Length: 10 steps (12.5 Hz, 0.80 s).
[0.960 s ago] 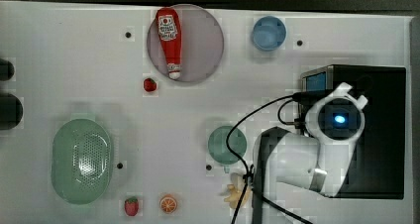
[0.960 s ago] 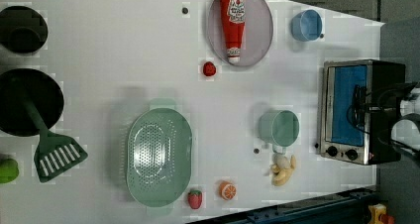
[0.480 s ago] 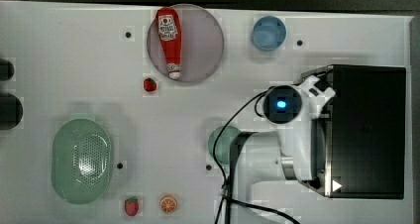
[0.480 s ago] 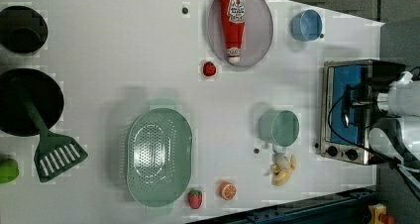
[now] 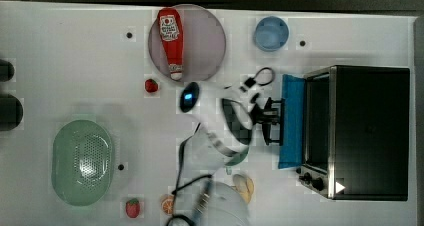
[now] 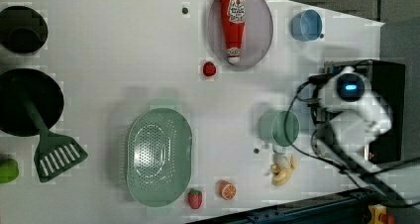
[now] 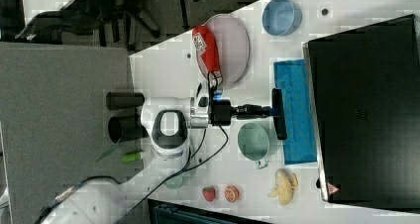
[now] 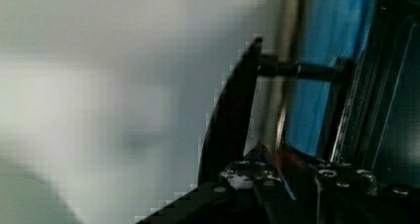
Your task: Flap open oven.
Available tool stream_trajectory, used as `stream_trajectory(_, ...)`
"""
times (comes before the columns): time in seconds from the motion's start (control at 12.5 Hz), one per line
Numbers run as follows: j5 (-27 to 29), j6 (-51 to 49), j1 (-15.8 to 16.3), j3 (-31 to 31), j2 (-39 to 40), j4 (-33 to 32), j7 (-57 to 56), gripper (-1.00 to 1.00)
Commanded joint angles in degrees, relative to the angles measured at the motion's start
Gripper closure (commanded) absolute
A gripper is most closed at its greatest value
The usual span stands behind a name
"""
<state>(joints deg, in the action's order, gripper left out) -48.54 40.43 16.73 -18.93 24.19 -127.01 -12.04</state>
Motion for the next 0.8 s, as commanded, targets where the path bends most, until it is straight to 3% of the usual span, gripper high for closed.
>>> stream_trajectory(0.08,-2.5,-1.9,4.0,0.2,6.5,1.5,15.1,0.65)
stream_trajectory(0.56,-5.2,-7.2,9.5,0.2,19.6,10.7,18.8,0.65)
stream_trajectory(0.8,-5.1,-9.6,10.2,0.1,19.9,11.9,19.8,0.65)
